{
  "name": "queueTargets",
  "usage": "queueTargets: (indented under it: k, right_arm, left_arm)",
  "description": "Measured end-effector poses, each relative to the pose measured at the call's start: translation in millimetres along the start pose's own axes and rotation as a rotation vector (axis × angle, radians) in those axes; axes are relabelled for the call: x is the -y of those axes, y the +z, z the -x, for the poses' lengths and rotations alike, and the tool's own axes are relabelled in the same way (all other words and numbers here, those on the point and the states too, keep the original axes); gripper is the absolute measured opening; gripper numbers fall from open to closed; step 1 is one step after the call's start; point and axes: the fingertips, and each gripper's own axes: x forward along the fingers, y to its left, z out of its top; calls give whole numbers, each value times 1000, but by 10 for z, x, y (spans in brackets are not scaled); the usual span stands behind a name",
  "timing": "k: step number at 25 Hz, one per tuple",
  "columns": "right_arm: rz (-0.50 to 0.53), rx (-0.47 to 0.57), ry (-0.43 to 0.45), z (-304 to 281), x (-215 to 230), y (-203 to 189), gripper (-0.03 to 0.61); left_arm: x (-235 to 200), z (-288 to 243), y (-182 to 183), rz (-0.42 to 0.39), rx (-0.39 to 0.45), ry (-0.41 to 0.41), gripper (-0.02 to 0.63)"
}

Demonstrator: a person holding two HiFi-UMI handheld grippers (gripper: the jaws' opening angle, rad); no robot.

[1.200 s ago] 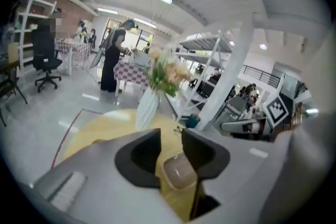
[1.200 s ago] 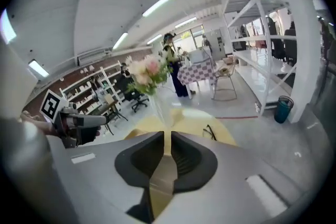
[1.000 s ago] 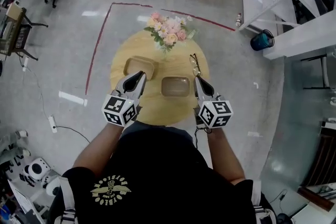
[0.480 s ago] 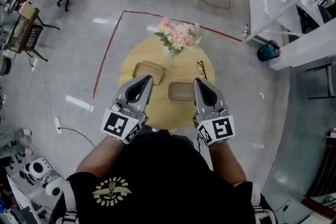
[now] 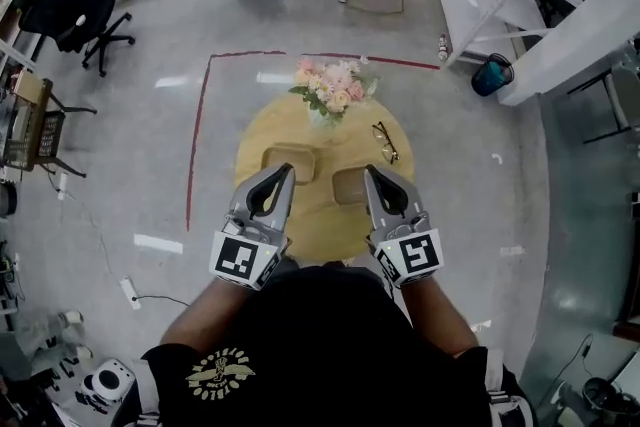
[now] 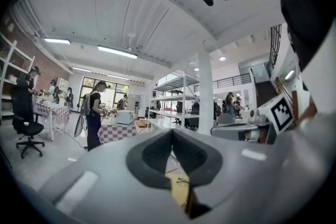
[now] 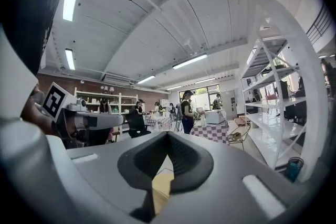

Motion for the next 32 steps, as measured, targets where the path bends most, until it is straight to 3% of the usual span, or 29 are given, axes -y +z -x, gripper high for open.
queueTargets:
  k: [9,15,24,32]
  right_arm:
    - [-89,-36,-134,-371,-476,43,0]
    - [-24,-123,-211,-400,-720,-25,0]
    - [42,-73,-189,54,-590,132,0]
    - [52,-58,-105,665,-482,46,0]
  left_arm:
    - [-724,235,-192,94,-41,-91,2]
    - [-837,289,-257,132,-40,-162,1]
    - [-380,362,-151,129,-28,-133,2]
    - [197,482,-215,104,-44,-44,2]
